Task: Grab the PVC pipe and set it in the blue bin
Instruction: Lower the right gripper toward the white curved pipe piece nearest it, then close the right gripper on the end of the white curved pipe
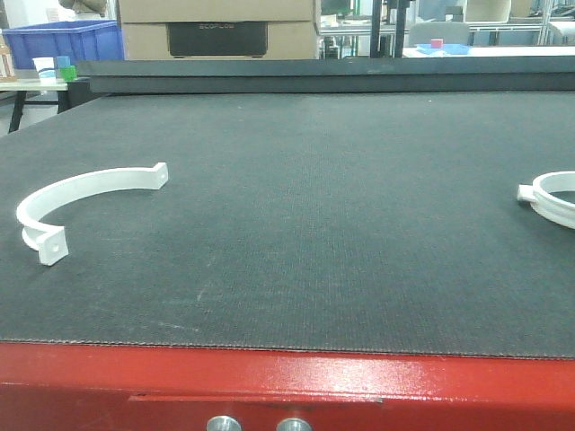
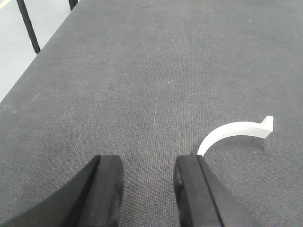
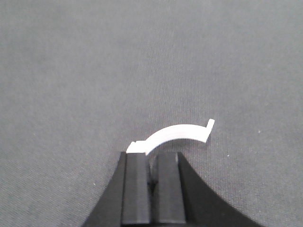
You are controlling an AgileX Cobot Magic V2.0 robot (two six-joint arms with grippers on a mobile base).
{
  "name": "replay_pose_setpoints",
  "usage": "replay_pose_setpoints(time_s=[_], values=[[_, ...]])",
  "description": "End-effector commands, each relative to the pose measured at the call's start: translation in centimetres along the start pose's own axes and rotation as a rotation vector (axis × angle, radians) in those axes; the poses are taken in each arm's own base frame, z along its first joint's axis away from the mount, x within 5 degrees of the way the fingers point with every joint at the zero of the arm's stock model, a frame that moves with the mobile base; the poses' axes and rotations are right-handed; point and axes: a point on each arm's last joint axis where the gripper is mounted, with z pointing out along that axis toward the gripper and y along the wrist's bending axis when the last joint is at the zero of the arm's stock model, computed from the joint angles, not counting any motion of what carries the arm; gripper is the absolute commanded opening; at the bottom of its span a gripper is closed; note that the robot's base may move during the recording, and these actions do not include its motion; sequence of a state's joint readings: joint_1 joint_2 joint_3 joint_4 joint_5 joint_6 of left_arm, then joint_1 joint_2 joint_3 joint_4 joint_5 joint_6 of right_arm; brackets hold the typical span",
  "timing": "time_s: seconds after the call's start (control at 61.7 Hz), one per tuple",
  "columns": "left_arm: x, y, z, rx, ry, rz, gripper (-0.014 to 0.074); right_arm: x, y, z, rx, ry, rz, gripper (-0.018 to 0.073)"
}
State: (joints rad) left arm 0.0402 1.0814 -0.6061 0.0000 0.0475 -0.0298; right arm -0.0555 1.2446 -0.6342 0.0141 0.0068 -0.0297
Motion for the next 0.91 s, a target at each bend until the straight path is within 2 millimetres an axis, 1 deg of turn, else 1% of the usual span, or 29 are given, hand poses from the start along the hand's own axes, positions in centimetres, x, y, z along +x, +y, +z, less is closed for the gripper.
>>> replay_pose_setpoints(time_s=[0.0,0.049,0.13,0.195,0.389,0.746,0.892], values=[[-0.5,-0.1,-0.1,0.004,-0.031,0.001,0.0211,-0.5,0.0,0.4,0.002,-0.04,-0.022,-0.0063],[-0.5,-0.1,-0.1,0.004,-0.035,0.001,0.0211,-0.5,0.0,0.6,0.002,-0.039,-0.022,0.0027],[-0.6,-0.1,-0.1,0.005,-0.05,0.001,0.0211,-0.7,0.0,1.0,0.002,-0.035,-0.022,0.0144],[-0.8,-0.1,-0.1,0.005,-0.064,0.001,0.0211,-0.8,0.0,1.3,0.002,-0.023,-0.022,0.0187],[-0.8,-0.1,-0.1,0.005,-0.068,0.001,0.0211,-0.4,0.0,1.9,0.001,0.008,-0.022,0.0181],[-0.9,-0.1,-0.1,0.005,-0.074,-0.004,0.0211,1.1,0.0,3.8,-0.002,0.091,-0.022,0.0181],[-0.9,-0.1,-0.1,0.006,-0.074,-0.013,0.0211,1.4,0.0,4.2,-0.002,0.103,-0.022,0.0181]])
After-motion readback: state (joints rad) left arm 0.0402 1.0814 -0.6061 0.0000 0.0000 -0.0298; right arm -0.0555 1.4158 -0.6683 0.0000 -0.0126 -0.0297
